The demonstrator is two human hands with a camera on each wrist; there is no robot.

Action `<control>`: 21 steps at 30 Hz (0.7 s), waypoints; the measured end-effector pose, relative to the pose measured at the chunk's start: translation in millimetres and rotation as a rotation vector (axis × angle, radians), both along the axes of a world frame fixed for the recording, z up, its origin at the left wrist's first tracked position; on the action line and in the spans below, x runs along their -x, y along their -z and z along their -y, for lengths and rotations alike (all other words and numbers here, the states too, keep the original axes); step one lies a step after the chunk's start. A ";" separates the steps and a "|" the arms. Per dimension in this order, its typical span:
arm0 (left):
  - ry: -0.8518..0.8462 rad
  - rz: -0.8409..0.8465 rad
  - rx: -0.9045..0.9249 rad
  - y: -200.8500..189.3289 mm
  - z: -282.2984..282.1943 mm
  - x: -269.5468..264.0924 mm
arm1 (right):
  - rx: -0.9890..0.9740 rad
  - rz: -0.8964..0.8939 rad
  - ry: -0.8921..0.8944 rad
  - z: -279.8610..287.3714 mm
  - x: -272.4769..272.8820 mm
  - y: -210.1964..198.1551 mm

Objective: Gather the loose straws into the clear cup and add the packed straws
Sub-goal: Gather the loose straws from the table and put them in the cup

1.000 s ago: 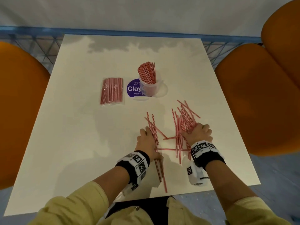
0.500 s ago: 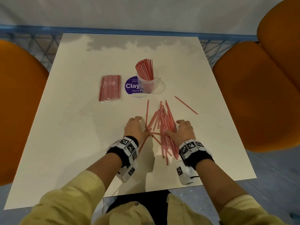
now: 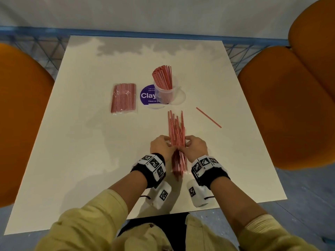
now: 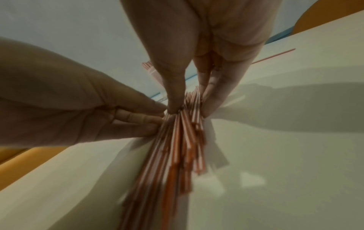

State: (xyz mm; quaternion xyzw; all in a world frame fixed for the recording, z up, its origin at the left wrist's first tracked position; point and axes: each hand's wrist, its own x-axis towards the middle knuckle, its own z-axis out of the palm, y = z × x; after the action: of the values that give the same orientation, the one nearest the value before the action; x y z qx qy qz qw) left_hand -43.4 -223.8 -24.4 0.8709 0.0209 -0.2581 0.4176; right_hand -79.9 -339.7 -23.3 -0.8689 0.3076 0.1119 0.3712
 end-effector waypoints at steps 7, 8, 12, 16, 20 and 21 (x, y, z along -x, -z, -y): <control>0.114 -0.060 -0.038 -1.2 8.1 -4.7 | -0.218 0.062 0.175 -6.6 -6.0 5.9; 0.129 -0.083 -0.032 -1.4 9.3 -4.9 | -0.273 0.066 0.202 -8.2 -6.4 5.0; 0.148 -0.150 0.017 -4.3 10.8 -6.9 | -0.370 0.098 0.260 -14.7 -9.2 5.8; 0.096 -0.179 0.099 -2.8 7.4 -9.6 | -0.344 0.130 0.200 -20.3 -14.1 4.8; 0.045 -0.155 0.176 0.6 1.3 -15.8 | -0.425 0.158 0.198 -19.9 -17.7 -1.3; 0.038 -0.152 0.204 1.6 -0.1 -17.7 | -0.456 0.179 0.208 -18.9 -18.4 -3.5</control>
State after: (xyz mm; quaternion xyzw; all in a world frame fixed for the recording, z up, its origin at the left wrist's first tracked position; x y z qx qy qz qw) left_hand -25.7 -223.7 -26.1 0.8022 0.0098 -0.3321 0.4961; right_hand -61.5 -320.9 -19.8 -0.7329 0.3281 0.0626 0.5927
